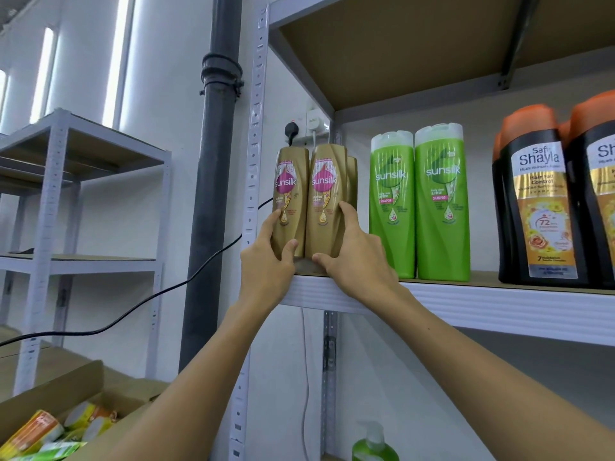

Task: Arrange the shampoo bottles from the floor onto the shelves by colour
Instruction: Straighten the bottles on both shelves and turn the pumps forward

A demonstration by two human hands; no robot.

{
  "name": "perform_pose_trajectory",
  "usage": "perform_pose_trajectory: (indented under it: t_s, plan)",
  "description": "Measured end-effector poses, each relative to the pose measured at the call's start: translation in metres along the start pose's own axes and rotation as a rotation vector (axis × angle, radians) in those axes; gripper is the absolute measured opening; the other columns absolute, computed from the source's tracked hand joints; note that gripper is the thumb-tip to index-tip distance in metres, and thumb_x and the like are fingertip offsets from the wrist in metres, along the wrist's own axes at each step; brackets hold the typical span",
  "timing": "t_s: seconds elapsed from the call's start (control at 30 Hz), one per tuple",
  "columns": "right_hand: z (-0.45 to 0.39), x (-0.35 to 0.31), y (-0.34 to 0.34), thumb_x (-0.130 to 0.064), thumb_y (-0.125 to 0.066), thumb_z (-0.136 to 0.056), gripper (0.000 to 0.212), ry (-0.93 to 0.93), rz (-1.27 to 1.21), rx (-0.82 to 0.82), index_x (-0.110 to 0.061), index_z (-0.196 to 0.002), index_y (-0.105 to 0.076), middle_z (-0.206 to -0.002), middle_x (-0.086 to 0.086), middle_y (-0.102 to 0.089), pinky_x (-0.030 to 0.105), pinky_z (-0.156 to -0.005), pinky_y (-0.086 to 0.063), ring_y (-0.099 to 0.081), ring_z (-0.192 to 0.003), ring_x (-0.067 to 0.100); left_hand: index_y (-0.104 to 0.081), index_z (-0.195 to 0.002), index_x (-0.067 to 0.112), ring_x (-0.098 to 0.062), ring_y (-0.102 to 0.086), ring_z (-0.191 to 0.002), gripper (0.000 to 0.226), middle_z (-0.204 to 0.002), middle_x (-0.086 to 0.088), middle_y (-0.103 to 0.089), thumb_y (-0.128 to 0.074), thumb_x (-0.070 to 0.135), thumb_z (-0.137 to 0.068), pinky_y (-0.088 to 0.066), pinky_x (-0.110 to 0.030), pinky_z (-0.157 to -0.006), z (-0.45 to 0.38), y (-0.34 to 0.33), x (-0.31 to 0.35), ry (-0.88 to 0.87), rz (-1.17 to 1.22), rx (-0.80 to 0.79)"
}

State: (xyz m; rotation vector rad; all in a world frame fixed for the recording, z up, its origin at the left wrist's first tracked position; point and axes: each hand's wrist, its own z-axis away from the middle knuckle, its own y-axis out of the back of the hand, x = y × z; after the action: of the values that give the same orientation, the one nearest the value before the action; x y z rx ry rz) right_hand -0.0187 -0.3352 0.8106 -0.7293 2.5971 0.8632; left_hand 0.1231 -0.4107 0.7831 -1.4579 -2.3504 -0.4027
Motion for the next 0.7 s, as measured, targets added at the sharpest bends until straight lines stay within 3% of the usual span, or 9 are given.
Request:
perform_pose_trajectory:
  t_s: [0.17, 0.37, 0.57, 0.7]
  plan:
    - [0.0019, -0.0003, -0.0007, -0.034, -0.077, -0.087, 0.093, -0.009, -0.019, 0.019, -0.042, -0.154, -0.013, -0.106, 0.006, -0.061, 0.038, -0.075, -0.045, -0.057, -0.105, 0.030, -0.038, -0.147, 0.033, -0.021, -0.061, -0.118, 0.059, -0.137, -0.001, -0.058, -0.066, 0.028, -0.095, -0.054, -0.045, -0.100, -0.0031, -0.0001, -0.0038, 0.007, 0.011, -0.019]
    - [0.0026, -0.0013, 0.0004, -0.034, -0.076, -0.087, 0.091, -0.015, -0.014, 0.014, -0.043, -0.154, -0.015, -0.099, 0.003, -0.055, 0.036, -0.072, -0.043, -0.056, -0.102, 0.028, -0.038, -0.144, 0.034, -0.025, -0.060, -0.118, 0.058, -0.135, 0.000, -0.057, -0.067, 0.028, -0.095, -0.053, -0.050, -0.099, -0.0040, -0.0010, -0.0035, 0.007, -0.005, -0.026]
    - [0.0043, -0.0017, 0.0002, -0.035, -0.075, -0.088, 0.091, -0.010, 0.007, 0.017, -0.043, -0.154, -0.014, -0.097, 0.002, -0.052, 0.037, -0.073, -0.045, -0.059, -0.106, 0.031, -0.038, -0.146, 0.029, -0.027, -0.059, -0.120, 0.060, -0.137, -0.002, -0.056, -0.068, 0.029, -0.094, -0.053, -0.047, -0.101, -0.0054, 0.0026, -0.0021, -0.002, -0.032, -0.062]
    - [0.0049, -0.0007, 0.0002, -0.036, -0.075, -0.088, 0.091, -0.002, 0.016, 0.024, -0.043, -0.155, -0.013, -0.107, 0.008, -0.062, 0.036, -0.072, -0.044, -0.059, -0.107, 0.032, -0.037, -0.148, 0.026, -0.026, -0.060, -0.120, 0.063, -0.138, -0.004, -0.057, -0.068, 0.028, -0.094, -0.052, -0.041, -0.098, -0.0045, 0.0037, -0.0038, -0.010, -0.049, -0.074]
